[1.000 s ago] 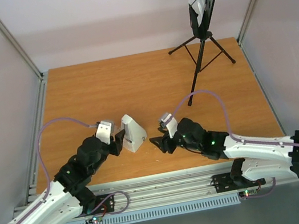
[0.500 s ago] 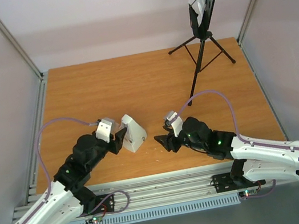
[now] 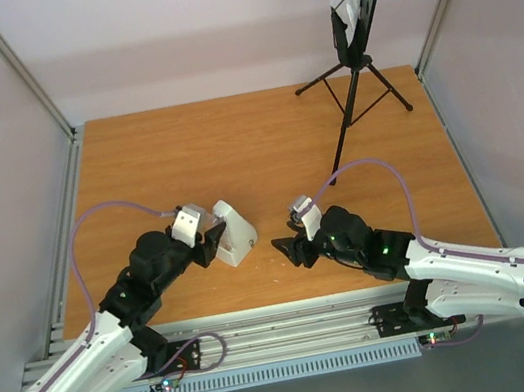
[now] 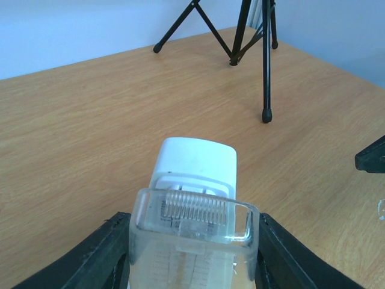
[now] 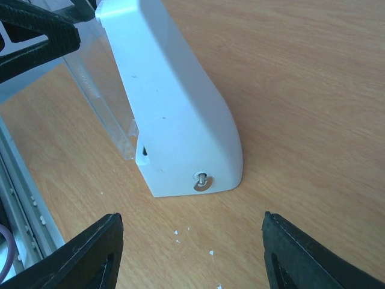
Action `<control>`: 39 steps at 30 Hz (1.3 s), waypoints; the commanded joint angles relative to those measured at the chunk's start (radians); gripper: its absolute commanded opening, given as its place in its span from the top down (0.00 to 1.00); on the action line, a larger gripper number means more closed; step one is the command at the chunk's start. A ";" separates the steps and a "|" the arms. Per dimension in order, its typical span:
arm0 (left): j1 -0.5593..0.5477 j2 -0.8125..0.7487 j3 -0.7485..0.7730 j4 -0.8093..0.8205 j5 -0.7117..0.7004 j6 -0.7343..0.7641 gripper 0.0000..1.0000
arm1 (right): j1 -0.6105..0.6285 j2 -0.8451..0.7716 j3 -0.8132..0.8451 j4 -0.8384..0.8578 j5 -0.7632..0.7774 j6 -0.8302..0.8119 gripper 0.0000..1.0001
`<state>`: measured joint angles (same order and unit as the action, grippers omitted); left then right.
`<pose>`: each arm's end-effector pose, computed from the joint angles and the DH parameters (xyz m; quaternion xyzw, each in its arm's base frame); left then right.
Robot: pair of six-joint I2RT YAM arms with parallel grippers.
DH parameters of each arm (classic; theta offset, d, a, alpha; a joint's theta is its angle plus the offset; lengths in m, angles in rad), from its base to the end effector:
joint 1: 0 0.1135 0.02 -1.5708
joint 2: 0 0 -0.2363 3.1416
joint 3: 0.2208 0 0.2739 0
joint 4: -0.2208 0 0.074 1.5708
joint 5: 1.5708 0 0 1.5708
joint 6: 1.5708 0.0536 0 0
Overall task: Pack up the instrument practice props
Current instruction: Close the cover of the metronome.
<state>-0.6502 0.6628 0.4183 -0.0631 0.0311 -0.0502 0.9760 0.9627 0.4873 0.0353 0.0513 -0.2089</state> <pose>0.1814 -0.1400 0.2138 0.2473 0.7682 -0.2143 0.5502 0.1510 0.2183 0.1841 -0.4600 0.7079 0.1803 0.5047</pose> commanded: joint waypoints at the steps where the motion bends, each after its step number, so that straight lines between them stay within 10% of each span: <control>1: 0.006 0.012 -0.006 0.096 0.033 0.038 0.53 | -0.002 0.003 -0.007 0.016 -0.011 0.020 0.35; 39: 0.089 0.176 0.011 0.117 0.124 0.081 0.53 | -0.002 0.025 -0.016 0.039 -0.041 0.043 0.35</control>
<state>-0.5640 0.8146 0.4194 0.0311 0.1612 0.0200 0.9760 0.9852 0.4812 0.0444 0.0208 -0.1764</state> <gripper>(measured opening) 0.511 0.648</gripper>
